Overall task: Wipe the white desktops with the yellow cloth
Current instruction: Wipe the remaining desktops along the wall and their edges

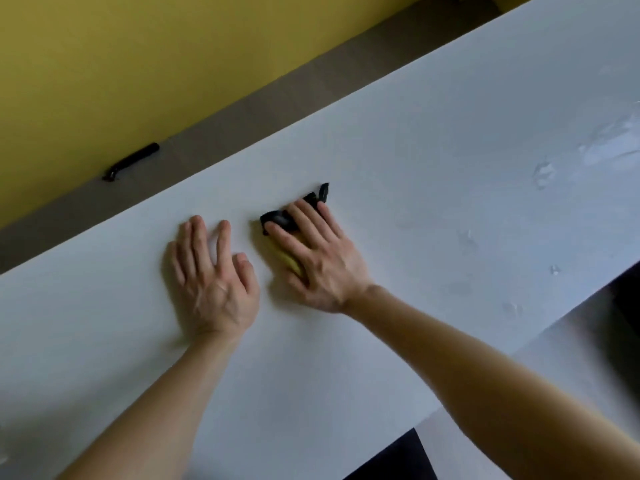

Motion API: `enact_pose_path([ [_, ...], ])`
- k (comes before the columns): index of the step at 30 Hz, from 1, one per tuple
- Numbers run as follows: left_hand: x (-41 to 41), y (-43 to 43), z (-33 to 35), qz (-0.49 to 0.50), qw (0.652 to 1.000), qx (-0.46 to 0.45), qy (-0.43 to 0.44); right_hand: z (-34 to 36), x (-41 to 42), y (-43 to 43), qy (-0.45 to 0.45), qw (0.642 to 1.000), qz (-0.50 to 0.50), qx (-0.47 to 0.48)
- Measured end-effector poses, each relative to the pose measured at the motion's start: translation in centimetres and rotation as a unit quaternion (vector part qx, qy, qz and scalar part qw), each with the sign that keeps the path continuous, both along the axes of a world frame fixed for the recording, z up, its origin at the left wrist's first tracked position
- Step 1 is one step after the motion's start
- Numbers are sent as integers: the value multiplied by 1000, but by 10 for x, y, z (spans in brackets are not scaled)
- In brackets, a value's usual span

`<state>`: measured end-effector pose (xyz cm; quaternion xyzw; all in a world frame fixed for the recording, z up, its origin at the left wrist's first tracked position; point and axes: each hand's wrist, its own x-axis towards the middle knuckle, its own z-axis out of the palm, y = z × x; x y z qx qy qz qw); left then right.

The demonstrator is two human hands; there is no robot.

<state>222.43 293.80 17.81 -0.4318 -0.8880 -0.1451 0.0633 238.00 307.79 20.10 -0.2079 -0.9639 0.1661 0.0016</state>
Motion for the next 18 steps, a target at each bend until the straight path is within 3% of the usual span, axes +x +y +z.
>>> enact_pose_path([
  [3,2,2,2,0,1000,-13,-3,-6,48,69,13,999,-27,21],
  [7,1,1,1,-1,1000,-15,5,-6,121,166,-8,953,-299,57],
  [9,1,1,0,-1,1000,-19,7,-10,117,156,-8,935,-349,59],
  [12,0,-1,-3,-1,1000,-26,16,-14,75,65,60,968,-241,44],
  [15,3,-1,1,-30,999,-34,28,2,48,-34,19,997,-75,-19],
  [18,12,-1,15,-68,997,-45,5,4,86,-5,-1,1000,2,-13],
])
